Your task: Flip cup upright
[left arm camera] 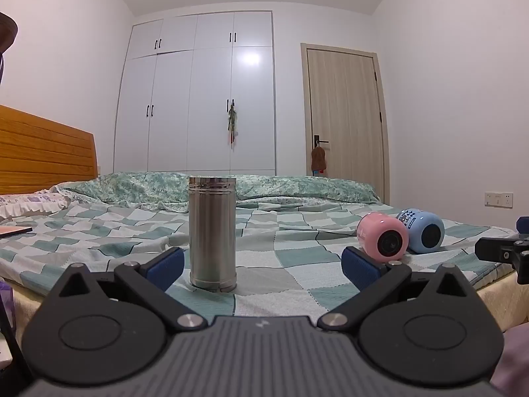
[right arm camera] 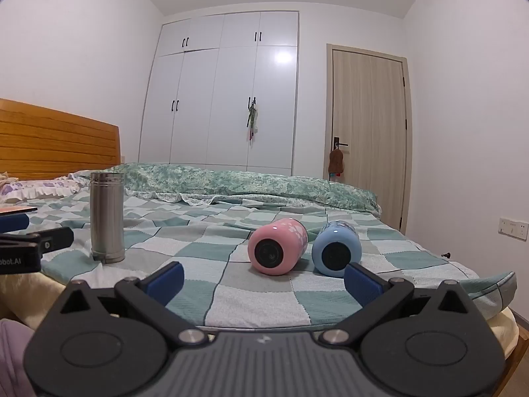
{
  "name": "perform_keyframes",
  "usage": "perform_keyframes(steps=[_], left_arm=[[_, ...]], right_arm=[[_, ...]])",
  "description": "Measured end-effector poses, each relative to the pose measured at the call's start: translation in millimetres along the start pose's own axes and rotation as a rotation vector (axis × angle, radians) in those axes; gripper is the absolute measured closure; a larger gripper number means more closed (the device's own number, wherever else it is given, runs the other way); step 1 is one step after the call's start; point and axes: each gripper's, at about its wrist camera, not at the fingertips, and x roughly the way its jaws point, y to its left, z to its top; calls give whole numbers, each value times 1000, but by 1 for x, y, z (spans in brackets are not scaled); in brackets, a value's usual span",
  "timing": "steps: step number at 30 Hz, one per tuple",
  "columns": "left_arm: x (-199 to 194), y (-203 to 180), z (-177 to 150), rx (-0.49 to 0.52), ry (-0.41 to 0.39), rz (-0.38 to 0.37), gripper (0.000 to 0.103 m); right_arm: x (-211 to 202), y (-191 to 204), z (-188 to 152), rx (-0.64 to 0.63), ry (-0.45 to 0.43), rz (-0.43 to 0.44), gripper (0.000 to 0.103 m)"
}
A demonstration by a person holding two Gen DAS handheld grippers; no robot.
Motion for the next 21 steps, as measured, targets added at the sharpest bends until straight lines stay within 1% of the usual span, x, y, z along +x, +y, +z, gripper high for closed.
perform_keyframes(steps=[21], left_arm=[[0,0,0,0,1,0,0]], right_arm=[[0,1,0,-3,-3,0,0]])
